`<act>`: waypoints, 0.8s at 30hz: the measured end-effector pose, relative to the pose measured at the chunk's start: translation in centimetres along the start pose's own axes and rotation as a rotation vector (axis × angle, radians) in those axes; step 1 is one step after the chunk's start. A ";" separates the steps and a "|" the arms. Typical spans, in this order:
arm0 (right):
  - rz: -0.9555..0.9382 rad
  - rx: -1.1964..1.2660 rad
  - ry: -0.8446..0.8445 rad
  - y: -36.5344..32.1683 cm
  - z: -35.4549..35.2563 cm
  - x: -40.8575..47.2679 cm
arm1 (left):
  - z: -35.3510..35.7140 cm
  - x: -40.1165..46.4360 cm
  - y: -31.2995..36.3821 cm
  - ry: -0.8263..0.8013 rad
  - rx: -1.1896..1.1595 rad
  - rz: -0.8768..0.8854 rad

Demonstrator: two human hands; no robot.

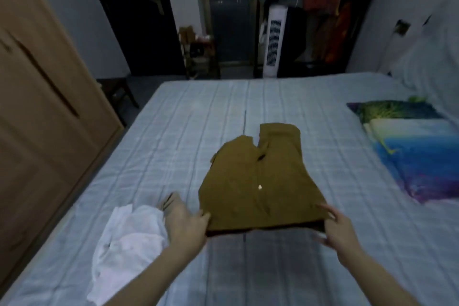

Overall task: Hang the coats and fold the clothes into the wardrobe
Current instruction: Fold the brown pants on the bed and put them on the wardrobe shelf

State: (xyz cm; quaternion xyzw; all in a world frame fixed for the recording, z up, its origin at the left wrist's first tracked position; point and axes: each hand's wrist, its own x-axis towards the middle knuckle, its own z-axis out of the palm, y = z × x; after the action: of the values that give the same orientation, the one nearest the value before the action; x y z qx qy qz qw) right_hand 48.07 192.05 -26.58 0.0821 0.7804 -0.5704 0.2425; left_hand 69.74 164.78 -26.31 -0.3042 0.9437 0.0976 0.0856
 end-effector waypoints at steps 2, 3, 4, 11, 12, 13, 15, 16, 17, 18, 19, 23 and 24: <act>0.083 -0.120 0.009 7.8 -0.1 0.0 | 6.4 -2.9 -0.3 -0.155 0.053 0.028; 0.107 -0.146 0.008 10.9 -0.3 -0.5 | 9.1 -4.3 -0.3 -0.220 0.073 0.026; 0.124 -0.182 0.001 13.7 -0.5 -1.0 | 11.5 -6.0 -0.3 -0.263 0.066 0.015; -0.228 -0.744 -0.116 28.4 -4.0 -6.3 | 23.1 -15.9 -1.0 -0.311 0.057 -0.031; -0.332 -0.841 -0.139 29.9 -4.5 -7.0 | 24.1 -17.0 -1.1 -0.312 0.057 0.010; -0.451 -0.942 -0.163 31.2 -4.9 -7.7 | 25.0 -18.0 -1.4 -0.334 0.070 0.052; -0.645 -1.113 -0.231 33.3 -5.8 -8.9 | 26.9 -20.1 -2.0 -0.362 0.047 0.126; -0.713 -1.174 -0.279 33.9 -6.1 -9.4 | 27.7 -20.9 -2.3 -0.361 0.031 0.162; -0.756 -1.229 -0.317 34.6 -6.4 -10.0 | 28.6 -21.8 -2.8 -0.349 0.053 0.199; -0.767 -1.282 -0.371 35.1 -6.7 -10.7 | 29.4 -22.6 -3.2 -0.324 0.064 0.218; -0.757 -1.342 -0.429 35.6 -6.9 -11.5 | 30.0 -23.6 -3.5 -0.306 0.054 0.218; -0.462 -1.606 -0.649 37.1 -7.8 -15.5 | 30.7 -28.4 -4.1 -0.376 -0.076 0.135; -0.344 -1.625 -0.645 37.1 -7.2 -16.8 | 30.4 -29.0 -4.2 -0.382 -0.113 0.107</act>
State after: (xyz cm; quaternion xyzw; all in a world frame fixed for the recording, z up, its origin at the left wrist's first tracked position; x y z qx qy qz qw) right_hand 75.63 213.70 -48.58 -0.3981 0.8393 0.1355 0.3446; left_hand 98.57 184.82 -49.82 -0.2339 0.9181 0.2106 0.2407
